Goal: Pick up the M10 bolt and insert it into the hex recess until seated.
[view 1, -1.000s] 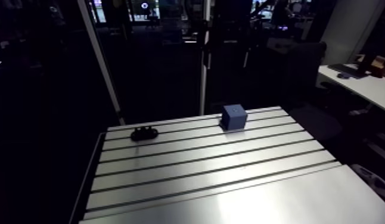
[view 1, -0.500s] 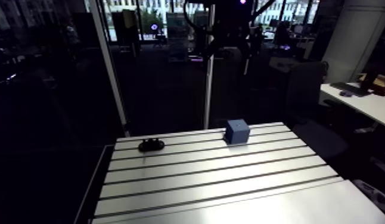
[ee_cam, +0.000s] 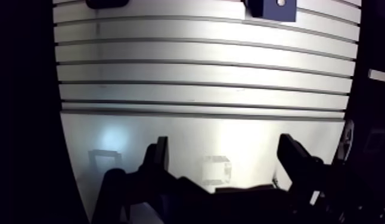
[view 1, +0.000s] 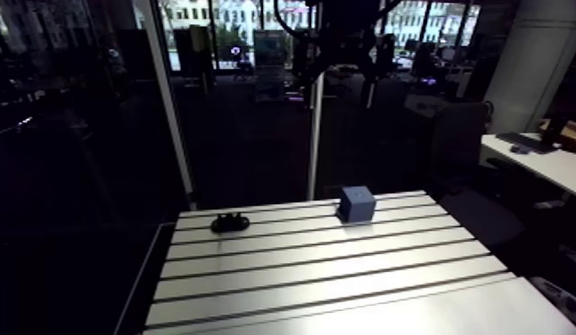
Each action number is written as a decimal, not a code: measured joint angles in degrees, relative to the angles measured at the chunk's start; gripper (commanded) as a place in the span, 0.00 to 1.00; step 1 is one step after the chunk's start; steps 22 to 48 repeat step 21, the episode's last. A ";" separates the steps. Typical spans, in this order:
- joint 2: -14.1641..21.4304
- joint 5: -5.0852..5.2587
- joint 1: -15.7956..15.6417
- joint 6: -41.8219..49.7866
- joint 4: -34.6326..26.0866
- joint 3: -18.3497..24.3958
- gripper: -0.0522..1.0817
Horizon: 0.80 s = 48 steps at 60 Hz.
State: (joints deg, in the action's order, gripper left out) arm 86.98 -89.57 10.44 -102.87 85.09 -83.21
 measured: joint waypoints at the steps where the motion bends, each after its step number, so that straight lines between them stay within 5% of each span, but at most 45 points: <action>1: 0.02 0.00 -0.01 0.00 -0.01 -0.01 0.05; 48: 0.03 0.17 -0.23 0.04 -0.11 -0.09 0.05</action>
